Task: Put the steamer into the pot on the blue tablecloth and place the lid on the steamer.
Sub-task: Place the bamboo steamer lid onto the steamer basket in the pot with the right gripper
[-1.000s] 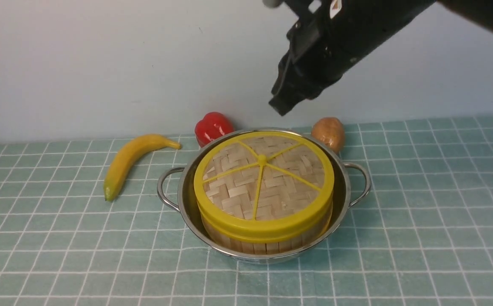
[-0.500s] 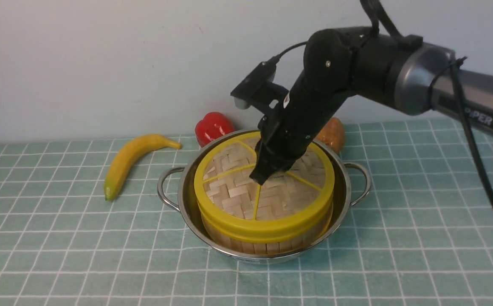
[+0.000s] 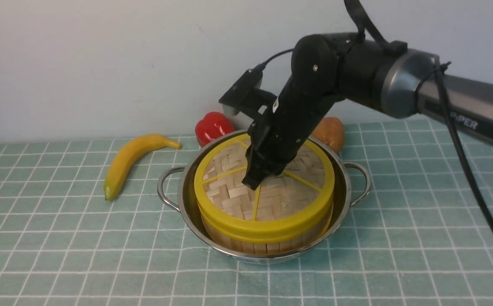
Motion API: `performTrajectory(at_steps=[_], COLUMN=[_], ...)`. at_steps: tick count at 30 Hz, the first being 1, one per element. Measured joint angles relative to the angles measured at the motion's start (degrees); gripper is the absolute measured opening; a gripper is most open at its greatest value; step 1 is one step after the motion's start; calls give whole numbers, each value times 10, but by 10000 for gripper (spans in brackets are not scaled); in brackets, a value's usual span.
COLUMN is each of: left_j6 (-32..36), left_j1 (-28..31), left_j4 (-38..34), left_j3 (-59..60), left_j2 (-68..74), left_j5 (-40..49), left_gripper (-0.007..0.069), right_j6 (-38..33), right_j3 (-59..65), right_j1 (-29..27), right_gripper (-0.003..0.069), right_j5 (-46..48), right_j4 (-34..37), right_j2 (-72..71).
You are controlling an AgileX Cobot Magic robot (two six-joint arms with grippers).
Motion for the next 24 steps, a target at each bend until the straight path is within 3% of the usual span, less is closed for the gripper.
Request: performTrajectory(at_steps=[13, 24], left_j6=[0, 0], left_j1=[0, 0], left_j4=[0, 0], left_j3=[0, 0], left_j2=[0, 0], left_j5=[0, 0], left_gripper=[243, 243], right_j6=[14, 18], right_j3=[-85, -71], right_j1=[0, 0], right_gripper=[4, 11], right_j5=[40, 45], right_j4=[3, -12], right_j2=[-83, 60])
